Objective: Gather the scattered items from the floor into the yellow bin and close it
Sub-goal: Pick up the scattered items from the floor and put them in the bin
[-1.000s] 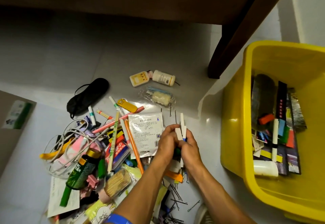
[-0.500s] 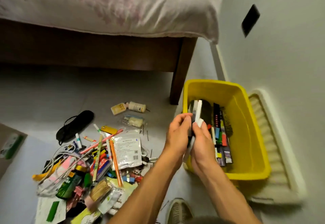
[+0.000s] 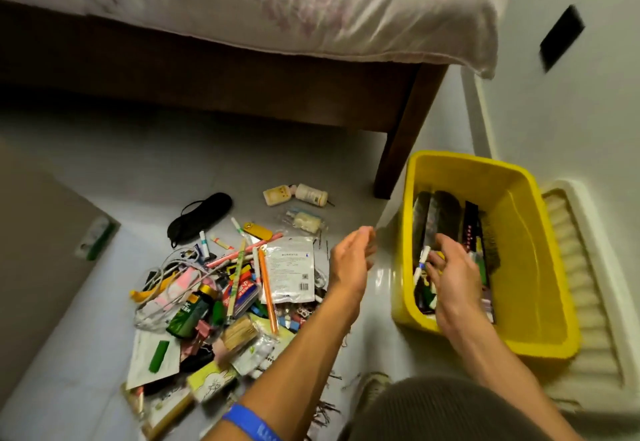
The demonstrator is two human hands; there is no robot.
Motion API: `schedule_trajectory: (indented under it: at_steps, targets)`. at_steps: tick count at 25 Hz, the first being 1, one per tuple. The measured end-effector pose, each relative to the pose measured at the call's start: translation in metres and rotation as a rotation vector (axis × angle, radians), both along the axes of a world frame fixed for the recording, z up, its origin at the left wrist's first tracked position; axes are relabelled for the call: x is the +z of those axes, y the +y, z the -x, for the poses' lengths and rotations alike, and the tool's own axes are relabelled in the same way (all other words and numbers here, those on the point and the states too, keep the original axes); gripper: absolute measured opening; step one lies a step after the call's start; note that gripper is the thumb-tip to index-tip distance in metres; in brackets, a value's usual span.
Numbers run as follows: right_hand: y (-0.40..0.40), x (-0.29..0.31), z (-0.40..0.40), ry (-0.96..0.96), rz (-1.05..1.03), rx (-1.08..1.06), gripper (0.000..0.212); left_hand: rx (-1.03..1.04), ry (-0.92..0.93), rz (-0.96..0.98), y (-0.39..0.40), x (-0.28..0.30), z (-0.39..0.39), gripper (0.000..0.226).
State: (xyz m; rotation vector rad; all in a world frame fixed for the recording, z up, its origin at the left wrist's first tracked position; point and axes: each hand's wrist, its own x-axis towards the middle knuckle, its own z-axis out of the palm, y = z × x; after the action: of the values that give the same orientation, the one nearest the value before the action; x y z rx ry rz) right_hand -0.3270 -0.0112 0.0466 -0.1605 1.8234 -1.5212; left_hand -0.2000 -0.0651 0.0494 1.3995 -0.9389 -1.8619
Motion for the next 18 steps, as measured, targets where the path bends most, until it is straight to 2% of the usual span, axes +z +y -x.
schedule_trajectory:
  at_steps: [2,4,7,10,12,15,18]
  targets:
    - [-0.018,-0.008,-0.041,0.142,0.040,0.133,0.022,0.117,-0.103,-0.024,-0.007,-0.027,-0.036,0.019]
    - [-0.032,-0.027,-0.075,0.181,0.027,0.295,0.021,0.141,-0.244,-0.009,-0.013,-0.054,-0.069,0.016]
    - [-0.052,-0.085,-0.116,0.157,-0.176,0.580,0.016,0.149,-0.489,0.071,-0.026,-0.097,-0.123,0.026]
    - [-0.066,-0.139,-0.132,0.202,-0.442,0.765,0.040,-0.007,-0.986,0.291,-0.045,-0.135,-0.164,0.043]
    - [-0.075,-0.158,-0.133,0.187,-0.495,0.788,0.046,-0.200,-1.215,0.375,-0.065,-0.150,-0.180,0.070]
    - [-0.091,-0.178,-0.138,0.159,-0.505,0.770,0.046,-0.506,-1.269,0.271,-0.106,-0.168,-0.192,0.111]
    - [-0.096,-0.185,-0.145,0.087,-0.482,0.746,0.043,-0.656,-1.182,0.161,-0.123,-0.178,-0.187,0.123]
